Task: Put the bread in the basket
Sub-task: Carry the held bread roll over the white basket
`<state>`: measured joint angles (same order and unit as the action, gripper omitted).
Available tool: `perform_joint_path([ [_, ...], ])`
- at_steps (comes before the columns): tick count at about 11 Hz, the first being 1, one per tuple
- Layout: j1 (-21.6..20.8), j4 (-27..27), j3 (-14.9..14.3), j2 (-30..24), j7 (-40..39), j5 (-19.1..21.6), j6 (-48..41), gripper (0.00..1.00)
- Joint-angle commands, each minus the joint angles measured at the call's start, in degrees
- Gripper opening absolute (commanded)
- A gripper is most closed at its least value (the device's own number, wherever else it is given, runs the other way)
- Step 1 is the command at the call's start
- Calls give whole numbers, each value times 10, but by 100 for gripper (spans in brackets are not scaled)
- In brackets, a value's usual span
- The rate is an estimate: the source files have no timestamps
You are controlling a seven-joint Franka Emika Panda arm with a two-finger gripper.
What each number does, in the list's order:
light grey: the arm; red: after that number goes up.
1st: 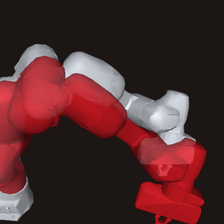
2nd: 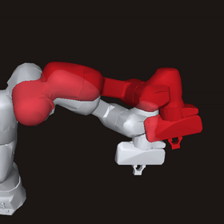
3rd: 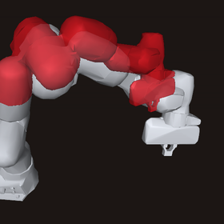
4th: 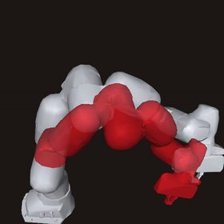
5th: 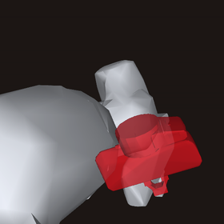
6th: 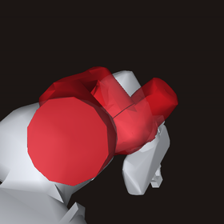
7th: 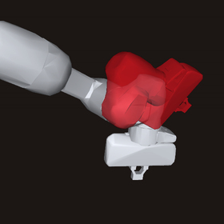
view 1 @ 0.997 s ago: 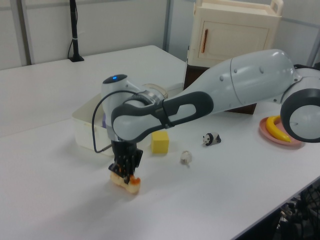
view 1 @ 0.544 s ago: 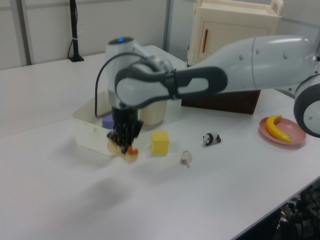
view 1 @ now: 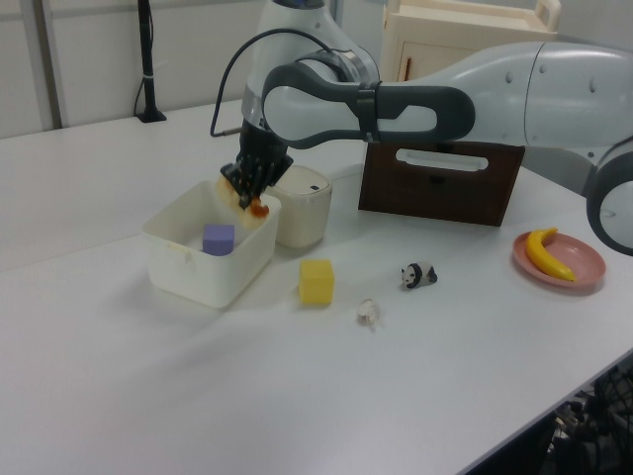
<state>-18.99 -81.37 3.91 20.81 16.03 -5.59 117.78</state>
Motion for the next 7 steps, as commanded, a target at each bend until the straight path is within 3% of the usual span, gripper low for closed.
perform_joint_path([
  [1, 27, -1, -2, 22, 0, -9, 128, 7],
  [3, 33, -2, -2, 41, 1, -18, 153, 18],
  [4, 35, -2, -2, 42, -1, -27, 153, 46],
  [7, 39, -10, -2, 42, -5, -36, 154, 73],
])
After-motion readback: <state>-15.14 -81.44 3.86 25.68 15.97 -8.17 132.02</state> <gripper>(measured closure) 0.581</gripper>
